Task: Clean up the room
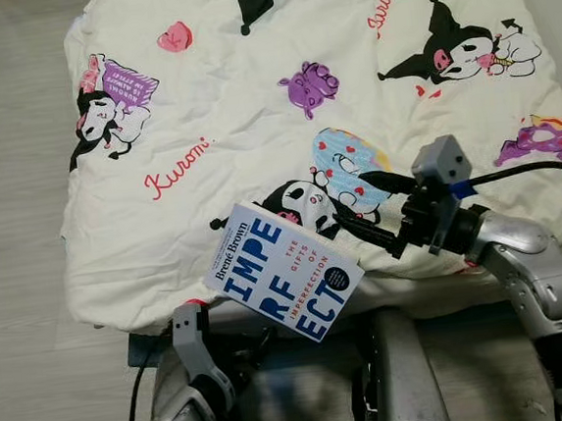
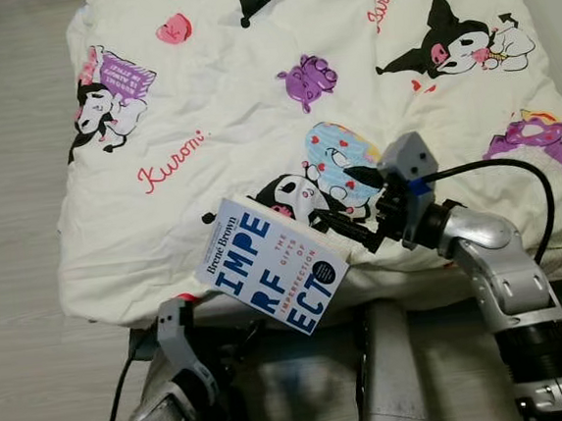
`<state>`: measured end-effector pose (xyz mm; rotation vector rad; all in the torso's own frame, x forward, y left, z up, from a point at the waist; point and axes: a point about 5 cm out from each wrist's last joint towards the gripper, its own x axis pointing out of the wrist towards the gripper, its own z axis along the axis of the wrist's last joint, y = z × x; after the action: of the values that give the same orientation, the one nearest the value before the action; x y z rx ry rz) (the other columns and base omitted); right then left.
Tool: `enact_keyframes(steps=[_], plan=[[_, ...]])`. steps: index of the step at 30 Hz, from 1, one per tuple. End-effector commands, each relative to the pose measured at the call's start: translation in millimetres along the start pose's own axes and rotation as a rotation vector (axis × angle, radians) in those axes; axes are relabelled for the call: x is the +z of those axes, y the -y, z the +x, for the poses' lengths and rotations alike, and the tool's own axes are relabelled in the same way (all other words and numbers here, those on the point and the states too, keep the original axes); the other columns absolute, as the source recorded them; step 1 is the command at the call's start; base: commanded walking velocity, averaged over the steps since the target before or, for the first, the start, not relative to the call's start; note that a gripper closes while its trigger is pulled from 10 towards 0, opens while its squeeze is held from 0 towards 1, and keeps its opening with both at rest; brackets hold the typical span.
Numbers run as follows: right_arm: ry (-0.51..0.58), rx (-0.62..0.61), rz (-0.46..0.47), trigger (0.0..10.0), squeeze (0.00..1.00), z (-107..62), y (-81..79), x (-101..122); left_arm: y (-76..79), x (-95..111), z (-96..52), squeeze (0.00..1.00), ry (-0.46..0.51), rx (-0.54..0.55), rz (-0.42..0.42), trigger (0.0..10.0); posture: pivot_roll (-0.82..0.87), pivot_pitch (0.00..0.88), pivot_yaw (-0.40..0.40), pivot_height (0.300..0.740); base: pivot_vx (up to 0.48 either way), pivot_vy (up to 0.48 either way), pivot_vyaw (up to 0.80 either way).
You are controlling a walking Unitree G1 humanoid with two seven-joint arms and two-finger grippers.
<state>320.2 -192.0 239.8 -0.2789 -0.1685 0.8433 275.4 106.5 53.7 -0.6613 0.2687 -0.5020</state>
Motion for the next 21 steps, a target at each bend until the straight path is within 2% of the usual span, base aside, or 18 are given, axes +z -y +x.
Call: enact_keyframes(steps=[1, 6, 10, 12, 16, 20, 21], plan=[[-0.012, 0.016, 0.014, 10.0, 0.0, -2.6, -5.4, -4.8, -2.3, -12.3, -3.1, 0.0, -0.024, 0.0, -0.055, 10.0, -0.06, 0.511, 0.015, 0.566, 0.0, 0.0, 0.0], [-0.016, 0.018, -0.005, 10.0, 0.0, -1.6, -8.3, -2.7, 1.2, -14.2, 10.1, 0.0, -0.032, -0.033, -0.061, 10.0, -0.08, 0.505, 0.014, 0.566, 0.0, 0.0, 0.0], [-0.018, 0.023, -0.012, 10.0, 0.0, -1.5, -9.8, -1.4, 1.8, -15.0, 13.7, 0.0, -0.033, -0.04, -0.071, 10.0, -0.08, 0.501, 0.012, 0.566, 0.0, 0.0, 0.0], [-0.023, 0.032, -0.021, 10.0, 0.0, -1.8, -12.4, 0.4, 4.5, -14.7, 21.0, 0.0, -0.025, -0.057, -0.088, 10.0, -0.09, 0.503, 0.014, 0.566, 0.0, 0.0, 0.0], [-0.027, 0.035, -0.03, 10.0, 0.0, -2.2, -13.4, 1.0, 7.2, -13.5, 26.5, 0.0, -0.016, -0.069, -0.104, 10.0, -0.1, 0.504, 0.012, 0.566, 0.0, 0.0, 0.0], [-0.033, 0.041, -0.047, 10.0, 0.0, -2.9, -14.1, 1.5, 6.2, -12.9, 31.0, 0.0, -0.001, -0.052, -0.158, 10.0, -0.1, 0.5, 0.013, 0.566, 0.0, 0.0, 0.0], [-0.035, 0.05, -0.064, 10.0, 0.0, -3.7, -14.7, 2.3, 7.0, -14.3, 33.0, 0.0, 0.01, -0.045, -0.194, 10.0, -0.1, 0.5, 0.011, 0.566, 0.0, 0.0, 0.0]])
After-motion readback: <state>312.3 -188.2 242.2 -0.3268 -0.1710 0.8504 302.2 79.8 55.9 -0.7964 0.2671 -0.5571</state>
